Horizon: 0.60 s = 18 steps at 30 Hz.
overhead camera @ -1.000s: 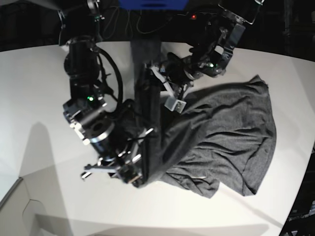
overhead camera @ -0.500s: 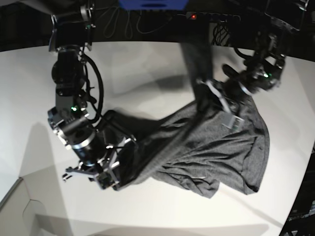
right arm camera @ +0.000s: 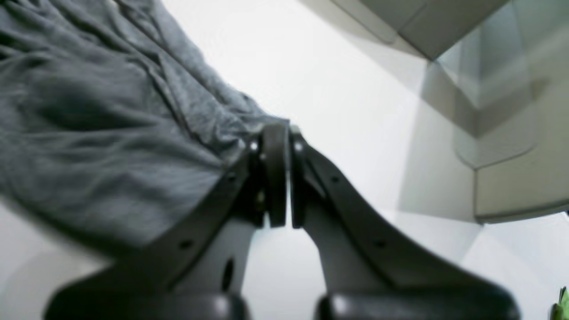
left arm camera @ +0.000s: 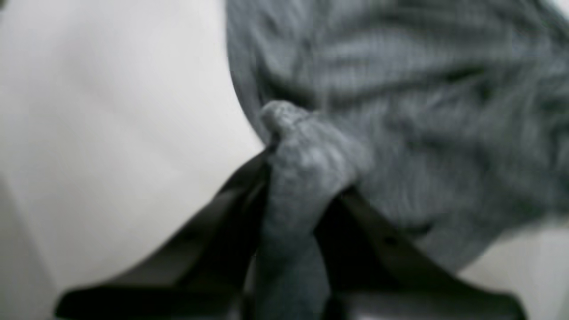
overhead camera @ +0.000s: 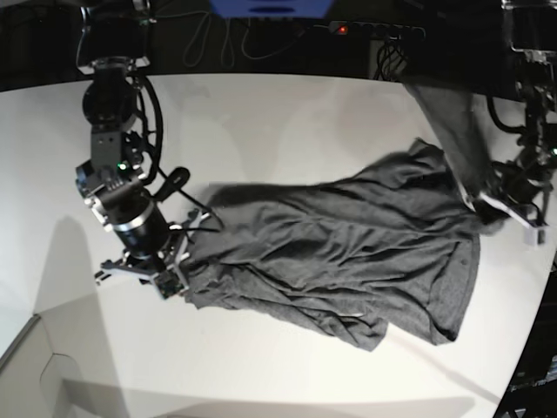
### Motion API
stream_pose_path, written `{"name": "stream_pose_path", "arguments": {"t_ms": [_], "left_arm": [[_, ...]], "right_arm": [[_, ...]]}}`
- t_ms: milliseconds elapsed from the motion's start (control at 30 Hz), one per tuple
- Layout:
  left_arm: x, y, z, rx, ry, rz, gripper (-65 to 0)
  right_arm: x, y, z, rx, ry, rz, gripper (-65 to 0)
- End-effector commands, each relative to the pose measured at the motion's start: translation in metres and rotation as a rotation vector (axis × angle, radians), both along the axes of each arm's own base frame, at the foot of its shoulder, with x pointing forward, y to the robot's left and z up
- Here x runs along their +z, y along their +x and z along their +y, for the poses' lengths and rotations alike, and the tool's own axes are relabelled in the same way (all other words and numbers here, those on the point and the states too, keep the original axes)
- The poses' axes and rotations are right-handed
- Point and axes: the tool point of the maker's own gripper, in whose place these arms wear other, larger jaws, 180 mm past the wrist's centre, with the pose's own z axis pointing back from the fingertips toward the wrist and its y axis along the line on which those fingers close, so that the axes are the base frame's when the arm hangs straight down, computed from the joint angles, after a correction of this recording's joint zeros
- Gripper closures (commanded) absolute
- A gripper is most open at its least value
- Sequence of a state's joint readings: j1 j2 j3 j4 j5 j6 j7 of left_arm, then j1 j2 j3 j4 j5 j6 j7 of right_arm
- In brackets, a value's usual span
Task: Layout the t-shirt on the table in an organized manner, then fold the t-shirt properly
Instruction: 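Lower the shirt and regrasp its edges with both grippers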
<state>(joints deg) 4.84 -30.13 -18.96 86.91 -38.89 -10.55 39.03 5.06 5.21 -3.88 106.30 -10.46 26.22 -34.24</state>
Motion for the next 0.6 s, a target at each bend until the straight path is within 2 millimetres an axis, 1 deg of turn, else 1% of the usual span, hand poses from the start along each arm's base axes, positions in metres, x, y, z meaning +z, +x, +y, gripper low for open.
{"name": "stream_pose_path", "arguments": {"t_ms": [0,67,133,200,267,300,400,467,500,567], "left_arm": [[0.035,0.017,0.009,-0.003,0.023,-0.106,0.0],[0.055,0.023,0.023,0.013,0.047,-0.144,0.0],[0.071,0.030,0.022,-0.004,0.072,-0.171,0.0],[0.079,0.035,0.018,-0.015,0.073,-0.167,0.0],[0.082,0.039,0.016,-0.024,0.068,-0.143,0.0],[0.083,0.040,0.014,-0.028,0.062,-0.131,0.0],[0.087,0.045,0.010,-0.034,0.048,-0.125,0.0],[0.096,0.051,0.006,-0.035,0.041,-0.147,0.0],[0.103,0.053,0.003,-0.046,0.048,-0.164,0.0],[0.117,0.055,-0.003,-0.063,0.066,-0.202,0.0]], "right_arm": [[0.017,0.008,0.003,0.014,0.023,-0.057,0.0],[0.023,0.013,-0.006,-0.006,0.011,-0.071,0.0],[0.024,0.014,-0.011,-0.018,0.010,-0.070,0.0],[0.019,0.010,-0.012,-0.024,0.013,-0.058,0.0],[0.011,-0.002,-0.008,-0.013,0.015,-0.038,0.0],[0.006,-0.009,-0.005,-0.007,0.018,-0.026,0.0],[-0.019,-0.036,0.020,0.056,0.026,0.048,0.0],[-0.038,-0.054,0.036,0.100,0.031,0.104,0.0],[-0.046,-0.062,0.041,0.113,0.033,0.130,-0.5],[-0.062,-0.077,0.051,0.140,0.037,0.181,-5.3]]}}
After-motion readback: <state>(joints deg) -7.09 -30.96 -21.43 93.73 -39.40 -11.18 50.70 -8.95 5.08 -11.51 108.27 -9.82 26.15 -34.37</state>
